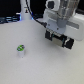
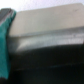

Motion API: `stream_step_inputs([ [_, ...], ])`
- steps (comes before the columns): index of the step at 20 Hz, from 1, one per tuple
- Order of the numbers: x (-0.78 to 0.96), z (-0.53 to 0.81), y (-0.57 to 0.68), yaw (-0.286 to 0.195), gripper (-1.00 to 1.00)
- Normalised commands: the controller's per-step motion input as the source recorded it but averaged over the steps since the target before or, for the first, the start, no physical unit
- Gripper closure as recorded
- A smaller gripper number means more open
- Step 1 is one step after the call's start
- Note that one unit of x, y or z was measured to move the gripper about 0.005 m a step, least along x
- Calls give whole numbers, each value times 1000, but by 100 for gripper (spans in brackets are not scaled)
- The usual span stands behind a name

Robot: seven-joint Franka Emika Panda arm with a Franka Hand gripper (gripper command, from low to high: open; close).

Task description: Open the kcup holder, insert the kcup into the holder, and close the kcup holder

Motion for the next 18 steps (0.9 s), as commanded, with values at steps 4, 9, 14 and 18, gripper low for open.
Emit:
stream_step_inputs([
  [4,182,337,-121,-88,-100],
  [9,130,387,-283,-130,-100],
  [14,-17,371,-465,-207,-100],
  [18,-117,304,-512,-233,-100],
])
